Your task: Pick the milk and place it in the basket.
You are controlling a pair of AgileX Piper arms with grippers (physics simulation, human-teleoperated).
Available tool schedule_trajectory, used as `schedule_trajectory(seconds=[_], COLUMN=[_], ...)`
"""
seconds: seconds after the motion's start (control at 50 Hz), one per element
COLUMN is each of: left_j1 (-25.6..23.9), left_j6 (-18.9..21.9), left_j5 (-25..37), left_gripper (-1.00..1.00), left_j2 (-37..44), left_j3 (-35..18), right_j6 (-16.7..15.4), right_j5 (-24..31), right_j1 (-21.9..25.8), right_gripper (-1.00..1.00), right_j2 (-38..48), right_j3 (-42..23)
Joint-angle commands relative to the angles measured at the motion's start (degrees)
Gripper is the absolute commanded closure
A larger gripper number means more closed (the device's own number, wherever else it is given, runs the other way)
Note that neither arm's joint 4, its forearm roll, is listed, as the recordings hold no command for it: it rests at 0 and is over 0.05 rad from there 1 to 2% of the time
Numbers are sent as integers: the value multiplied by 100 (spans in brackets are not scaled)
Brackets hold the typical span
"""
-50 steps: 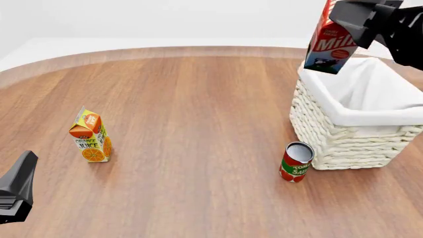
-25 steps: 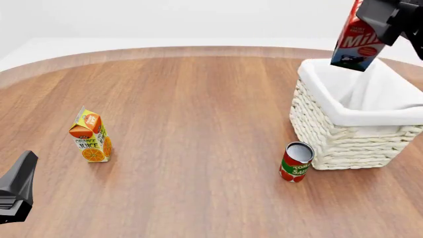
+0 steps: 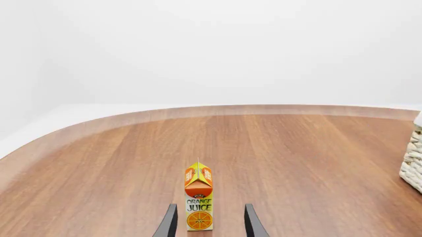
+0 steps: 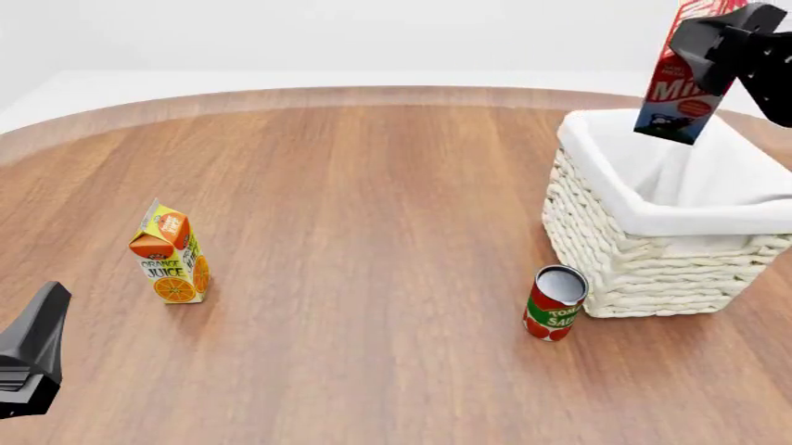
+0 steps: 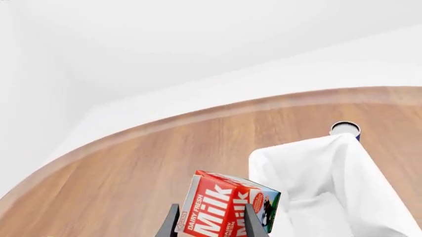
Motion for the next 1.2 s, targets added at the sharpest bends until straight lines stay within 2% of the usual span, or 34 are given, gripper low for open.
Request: schedule_trajectory(seconds=[0.02,0.4,0.66,0.76,1.2], left_j1=[0,0,0,0,0], left_j6=[0,0,0,0,0], left_j5=[0,0,0,0,0], left_gripper=[-100,-100,-100,-100,-100], left_j2=[0,0,0,0,0], left_j3=[0,0,0,0,0], right_j6=[103,146,28,99,152], right_j5=[-289,-840,-1178,-1353,-1721], right_j1=[-195,-509,-774,-916,-1097], right_gripper=[100,100,100,100,100], right_j2=[206,873,1255,1385,1833], right_j3=[-62,-2,41,119,200])
